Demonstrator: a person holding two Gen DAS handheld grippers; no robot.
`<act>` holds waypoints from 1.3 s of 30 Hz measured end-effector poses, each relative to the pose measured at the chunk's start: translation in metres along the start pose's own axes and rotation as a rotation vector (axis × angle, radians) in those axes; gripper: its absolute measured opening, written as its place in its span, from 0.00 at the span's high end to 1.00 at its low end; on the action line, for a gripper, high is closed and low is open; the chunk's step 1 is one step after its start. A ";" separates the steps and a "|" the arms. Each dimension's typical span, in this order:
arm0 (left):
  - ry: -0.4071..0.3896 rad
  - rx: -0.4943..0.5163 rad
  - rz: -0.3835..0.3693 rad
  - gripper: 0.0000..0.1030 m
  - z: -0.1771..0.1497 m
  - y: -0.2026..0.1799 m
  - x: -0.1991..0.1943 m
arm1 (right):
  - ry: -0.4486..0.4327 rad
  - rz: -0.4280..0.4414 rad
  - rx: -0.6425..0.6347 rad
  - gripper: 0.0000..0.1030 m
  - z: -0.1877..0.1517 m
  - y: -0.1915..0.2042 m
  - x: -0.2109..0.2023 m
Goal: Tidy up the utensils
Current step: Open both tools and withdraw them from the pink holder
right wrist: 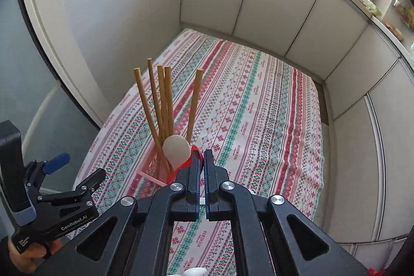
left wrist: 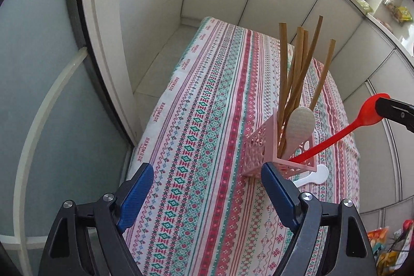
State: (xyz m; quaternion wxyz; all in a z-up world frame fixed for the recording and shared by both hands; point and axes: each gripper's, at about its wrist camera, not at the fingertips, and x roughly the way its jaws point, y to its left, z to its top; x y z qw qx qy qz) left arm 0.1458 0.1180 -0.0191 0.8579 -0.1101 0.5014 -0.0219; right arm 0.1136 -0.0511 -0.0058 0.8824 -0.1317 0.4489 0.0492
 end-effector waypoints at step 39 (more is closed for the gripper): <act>0.208 0.358 -0.037 0.16 -0.067 -0.081 0.018 | 0.078 0.185 0.333 0.47 -0.155 -0.107 -0.004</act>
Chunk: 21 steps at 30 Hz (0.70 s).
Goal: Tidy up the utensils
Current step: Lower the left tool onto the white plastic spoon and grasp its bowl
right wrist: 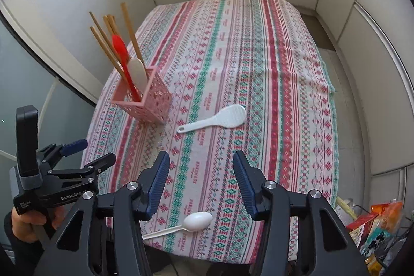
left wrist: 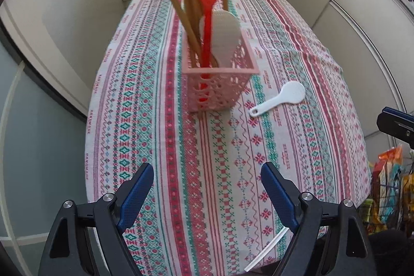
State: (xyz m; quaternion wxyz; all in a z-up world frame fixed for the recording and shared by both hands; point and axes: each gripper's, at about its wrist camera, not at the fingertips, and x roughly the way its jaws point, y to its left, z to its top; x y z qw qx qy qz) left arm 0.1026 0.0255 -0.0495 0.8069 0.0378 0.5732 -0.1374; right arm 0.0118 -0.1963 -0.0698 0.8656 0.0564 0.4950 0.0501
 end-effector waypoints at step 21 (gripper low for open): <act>0.217 0.478 -0.137 0.41 -0.052 -0.139 0.049 | 0.154 -0.142 0.067 0.35 -0.062 -0.073 0.039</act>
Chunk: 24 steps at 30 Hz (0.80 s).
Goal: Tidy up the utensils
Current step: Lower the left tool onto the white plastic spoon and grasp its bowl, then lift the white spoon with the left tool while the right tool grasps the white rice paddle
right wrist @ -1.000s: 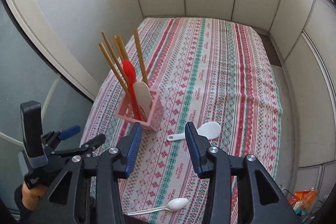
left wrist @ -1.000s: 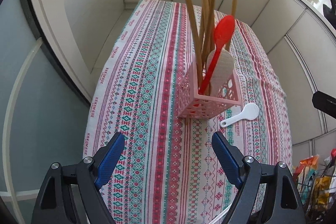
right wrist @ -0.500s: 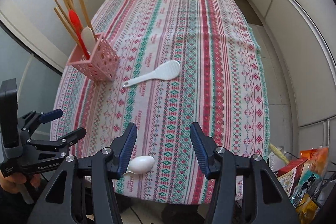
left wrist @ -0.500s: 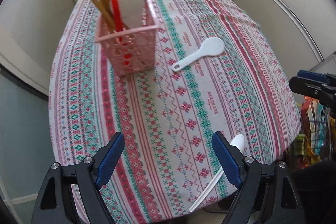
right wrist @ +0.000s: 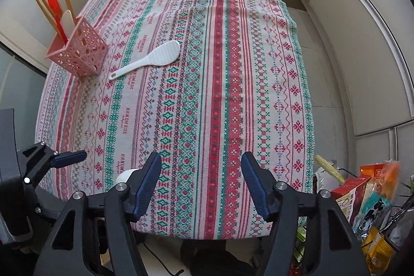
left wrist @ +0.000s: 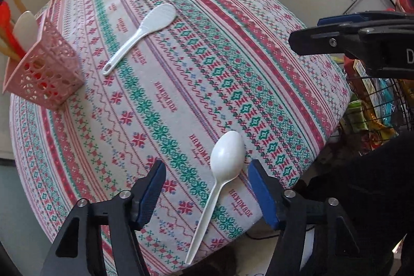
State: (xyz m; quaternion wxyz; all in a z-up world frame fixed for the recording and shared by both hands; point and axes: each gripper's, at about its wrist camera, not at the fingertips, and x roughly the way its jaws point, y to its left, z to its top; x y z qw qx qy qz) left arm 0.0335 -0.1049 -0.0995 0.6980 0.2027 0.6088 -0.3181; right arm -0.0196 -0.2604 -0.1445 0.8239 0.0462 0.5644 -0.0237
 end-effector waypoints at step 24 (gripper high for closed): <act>0.068 0.109 0.080 0.65 0.022 -0.042 0.046 | 0.032 -0.002 0.089 0.35 0.002 -0.039 0.013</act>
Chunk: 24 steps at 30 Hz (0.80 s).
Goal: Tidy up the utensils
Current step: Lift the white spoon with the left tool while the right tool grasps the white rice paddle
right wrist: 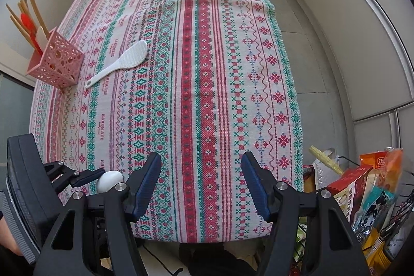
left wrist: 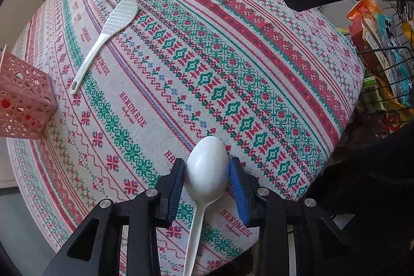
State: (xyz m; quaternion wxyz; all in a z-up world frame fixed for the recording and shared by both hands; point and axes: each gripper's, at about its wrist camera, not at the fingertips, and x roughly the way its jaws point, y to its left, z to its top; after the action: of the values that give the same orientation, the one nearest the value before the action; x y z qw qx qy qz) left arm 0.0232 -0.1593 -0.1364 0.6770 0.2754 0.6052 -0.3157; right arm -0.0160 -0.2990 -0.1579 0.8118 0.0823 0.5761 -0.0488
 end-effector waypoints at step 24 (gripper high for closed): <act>-0.470 -0.391 -0.004 0.66 -0.004 0.116 -0.094 | 0.064 0.143 0.121 0.35 0.058 0.010 0.055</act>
State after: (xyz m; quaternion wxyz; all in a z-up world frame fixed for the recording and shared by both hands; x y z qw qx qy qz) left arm 0.1021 -0.0721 -0.0441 0.8380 0.0582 0.4817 -0.2497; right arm 0.0573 -0.2988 -0.1901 0.7879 0.1736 0.5903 -0.0229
